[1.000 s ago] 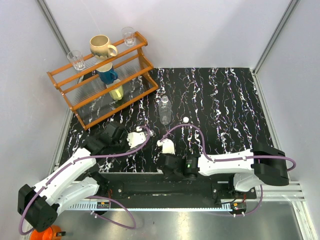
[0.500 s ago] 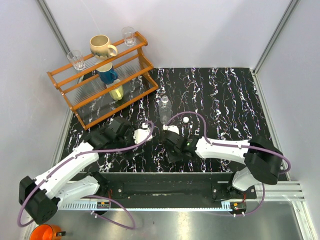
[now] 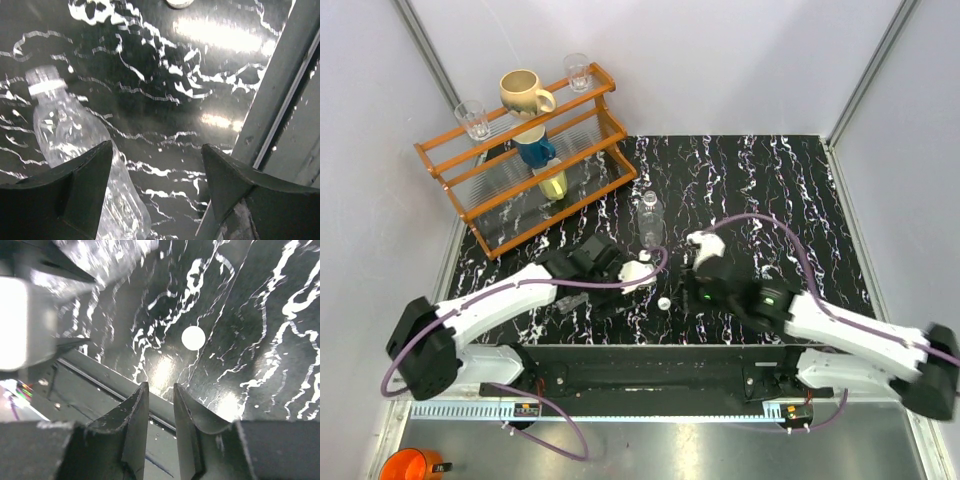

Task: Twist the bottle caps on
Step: Place the bottle cap at the center of the board, then pick up the bottle cap from the center of the board.

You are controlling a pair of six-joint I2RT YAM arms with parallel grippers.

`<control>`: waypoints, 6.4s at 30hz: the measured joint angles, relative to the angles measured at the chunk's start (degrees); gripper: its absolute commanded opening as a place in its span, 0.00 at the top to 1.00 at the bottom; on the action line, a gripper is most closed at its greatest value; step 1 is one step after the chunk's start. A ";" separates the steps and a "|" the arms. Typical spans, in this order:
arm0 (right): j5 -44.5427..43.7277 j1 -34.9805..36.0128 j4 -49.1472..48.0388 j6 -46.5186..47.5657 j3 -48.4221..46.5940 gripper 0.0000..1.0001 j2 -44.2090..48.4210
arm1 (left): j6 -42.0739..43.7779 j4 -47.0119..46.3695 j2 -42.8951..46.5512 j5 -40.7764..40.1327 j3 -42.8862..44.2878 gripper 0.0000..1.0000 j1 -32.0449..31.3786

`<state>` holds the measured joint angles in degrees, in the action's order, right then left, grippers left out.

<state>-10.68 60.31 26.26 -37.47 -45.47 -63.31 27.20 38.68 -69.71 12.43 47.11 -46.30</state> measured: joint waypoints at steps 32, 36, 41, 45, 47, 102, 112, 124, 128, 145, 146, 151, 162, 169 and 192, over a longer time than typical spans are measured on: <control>-15.41 -0.07 13.49 -11.87 12.33 0.69 37.18 | -2.67 -6.27 -35.23 0.81 26.51 0.41 -7.26; -15.47 -0.07 13.49 -11.87 12.33 0.69 37.18 | -2.84 -6.25 -36.28 0.94 26.58 0.41 -7.43; -15.76 -0.07 13.51 -11.87 12.33 0.68 37.18 | -2.84 -6.27 -37.75 0.94 26.56 0.41 -7.67; -15.80 -0.07 13.51 -11.87 12.33 0.68 37.18 | -2.84 -6.43 -38.42 1.01 26.58 0.41 -7.67; -15.80 -0.07 13.51 -11.87 12.33 0.68 37.18 | -2.84 -6.78 -38.64 1.09 26.58 0.42 -7.67; 5.62 0.81 -47.47 60.92 5.16 0.27 20.13 | -120.78 -101.35 -17.77 67.41 23.76 0.96 17.57; 2.12 9.99 -55.32 71.08 3.48 0.32 17.66 | -131.27 -110.90 -17.79 67.10 23.21 0.96 17.57; -4.17 13.97 -68.72 81.13 3.54 0.36 10.78 | -132.26 -111.67 -18.23 66.71 21.64 0.96 17.77; -5.07 14.01 -70.86 82.09 3.56 0.38 10.73 | -132.26 -111.71 -18.23 66.69 21.62 0.96 17.79; -7.21 14.05 -71.01 81.99 3.61 0.46 7.63 | -132.23 -111.75 -18.21 66.42 20.74 0.96 17.79; -7.43 14.05 -70.90 81.85 3.61 0.47 7.52 | -132.23 -111.75 -18.21 66.42 20.74 0.96 17.77; -8.24 14.05 -69.94 81.05 3.61 0.56 7.41 | -132.23 -111.75 -18.14 66.42 20.74 0.96 17.79; -8.76 14.05 -69.85 79.97 3.61 0.66 7.74 | -132.21 -111.73 -18.03 66.45 20.70 0.96 17.75; -8.00 14.05 -67.01 77.85 3.61 0.79 9.42 | -130.22 -111.89 -17.64 66.51 20.00 0.59 17.49; -6.38 14.19 -40.06 55.06 3.48 0.79 28.61 | -135.38 -111.45 -34.14 74.07 42.47 0.01 24.92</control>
<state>-17.06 74.50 -13.80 17.58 -42.00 -34.70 -108.18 -72.77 -103.85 86.50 89.58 -21.39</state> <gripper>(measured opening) 0.399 0.987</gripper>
